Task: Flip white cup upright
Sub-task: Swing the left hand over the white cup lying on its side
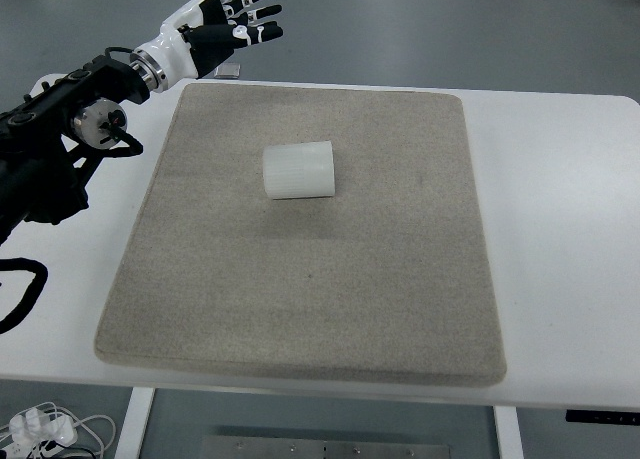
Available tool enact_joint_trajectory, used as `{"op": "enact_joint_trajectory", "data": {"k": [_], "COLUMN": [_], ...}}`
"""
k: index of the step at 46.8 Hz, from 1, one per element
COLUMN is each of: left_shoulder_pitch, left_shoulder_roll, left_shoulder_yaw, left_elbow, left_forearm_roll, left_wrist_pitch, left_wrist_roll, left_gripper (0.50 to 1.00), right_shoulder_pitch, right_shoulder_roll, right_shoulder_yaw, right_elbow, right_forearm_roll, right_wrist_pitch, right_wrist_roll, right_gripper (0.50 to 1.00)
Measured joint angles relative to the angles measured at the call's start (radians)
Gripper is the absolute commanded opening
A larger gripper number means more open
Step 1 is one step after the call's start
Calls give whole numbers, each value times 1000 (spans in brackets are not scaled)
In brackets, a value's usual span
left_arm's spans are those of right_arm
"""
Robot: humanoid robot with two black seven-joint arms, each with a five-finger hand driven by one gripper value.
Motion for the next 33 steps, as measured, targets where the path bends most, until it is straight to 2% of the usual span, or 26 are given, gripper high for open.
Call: {"op": "enact_joint_trajectory", "data": {"k": [7,16,23,28,33], "left_shoulder_pitch": [-25,-28,-30,-54,-80], "left_shoulder_roll": [51,135,169,186,190], "left_shoulder_yaw": [74,95,107,151,207], "left_elbow": [-54,-251,-364,-417,-448], "left_forearm_roll": [168,423,620,737,765], "left_wrist_pitch": [-1,-3,-4,-4,-14], "left_wrist_roll": [1,1,17,45,105], "left_gripper": [992,990,988,988,988], "right_shoulder_pitch": [0,0,0,0,0], "right_shoulder_roll": [0,0,0,0,0], "right_shoulder_yaw": [0,0,0,0,0], "right_elbow": [0,0,0,0,0], "right_forearm_roll": [0,0,0,0,0], "right_wrist_pitch": [0,0,0,0,0], "right_wrist_roll": [0,0,0,0,0], "right_gripper": [952,952,952,952,952]}}
